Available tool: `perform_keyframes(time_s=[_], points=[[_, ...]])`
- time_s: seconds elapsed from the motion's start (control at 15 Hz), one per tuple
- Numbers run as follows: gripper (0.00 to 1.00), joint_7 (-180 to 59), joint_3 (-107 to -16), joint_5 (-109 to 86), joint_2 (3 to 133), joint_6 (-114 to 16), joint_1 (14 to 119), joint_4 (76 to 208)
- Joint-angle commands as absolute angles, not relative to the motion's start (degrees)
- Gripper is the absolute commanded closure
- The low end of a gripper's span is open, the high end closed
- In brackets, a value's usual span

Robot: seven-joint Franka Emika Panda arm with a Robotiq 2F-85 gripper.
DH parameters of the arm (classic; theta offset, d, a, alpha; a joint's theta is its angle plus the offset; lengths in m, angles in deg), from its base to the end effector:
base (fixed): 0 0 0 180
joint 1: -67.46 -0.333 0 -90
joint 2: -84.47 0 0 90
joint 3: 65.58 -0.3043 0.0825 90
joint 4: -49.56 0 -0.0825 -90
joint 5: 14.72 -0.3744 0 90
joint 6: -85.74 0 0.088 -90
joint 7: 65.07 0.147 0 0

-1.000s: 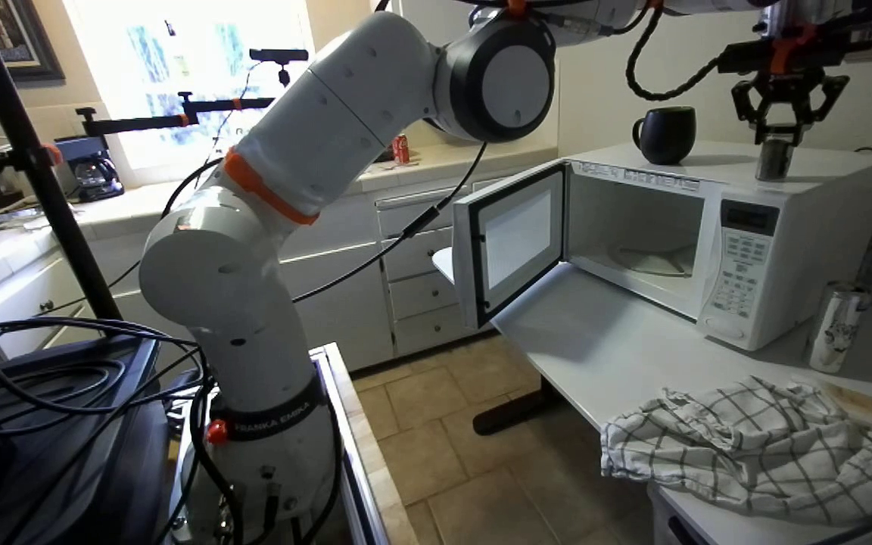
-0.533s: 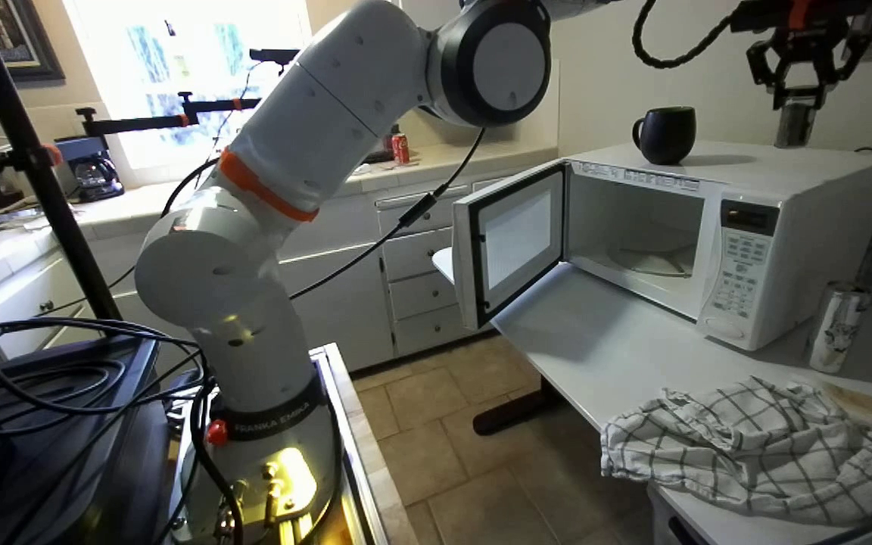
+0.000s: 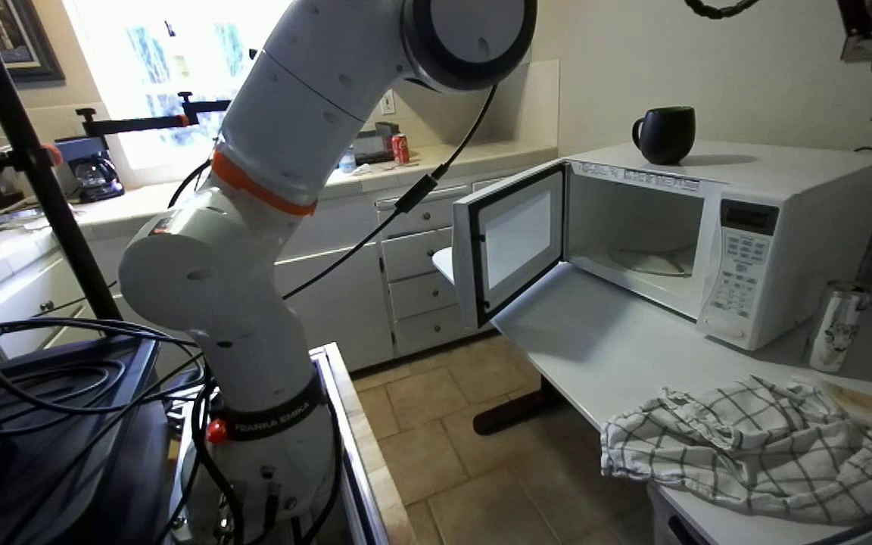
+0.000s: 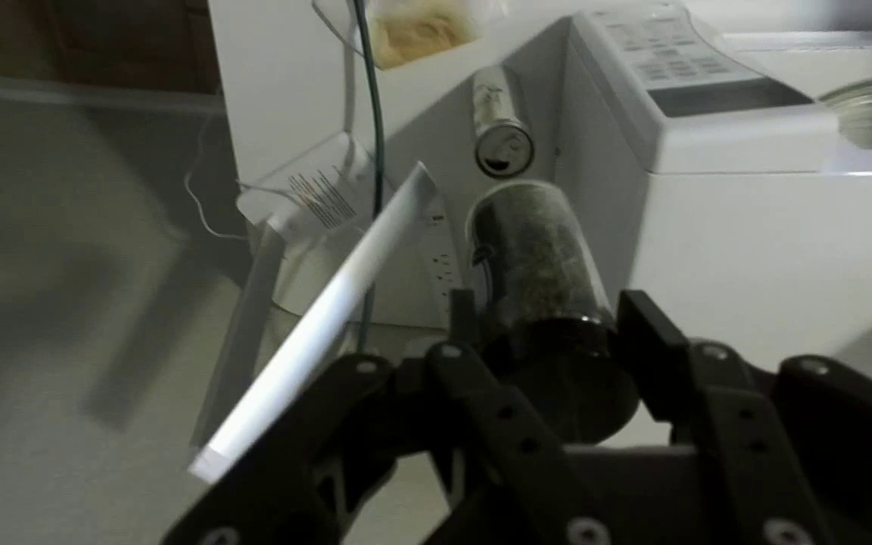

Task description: Remove the glass container from on top of the microwave and put it on the table

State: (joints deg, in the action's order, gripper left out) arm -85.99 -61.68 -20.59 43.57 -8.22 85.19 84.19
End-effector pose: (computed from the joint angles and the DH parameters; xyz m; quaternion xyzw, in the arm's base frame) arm 0.6946 -0.2354 0.5715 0.9866 0.0104 0.1602 0.0298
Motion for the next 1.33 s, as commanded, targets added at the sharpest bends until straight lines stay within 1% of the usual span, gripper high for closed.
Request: perform_keyframes(time_s=[0.0,0.27,0.4,0.47,0.6,0.8,0.87,1.07,1.27], points=[[0.76,-82.85,-60.07,-20.87,46.85,-7.09,88.15,92.45],[0.76,-83.49,-59.96,-22.2,49.33,-9.09,91.17,103.45],[0.76,-87.45,-62.17,-26.83,51.38,-10.04,93.95,108.92],[0.51,-85.0,-60.32,-23.54,46.04,-8.46,92.17,100.07],[0.51,-86.34,-61.02,-25.22,47.29,-8.93,93.35,103.54],[0.51,-86.59,-61.55,-25.5,48.78,-8.96,93.65,105.28],[0.76,-86.59,-61.7,-25.51,49.1,-8.96,93.63,105.55],[0.76,-84.68,-62.16,-26.86,49.25,-16.01,92.85,111.09],[0.76,-80.03,-60.85,-25.1,48.67,-28.91,91.4,117.06]])
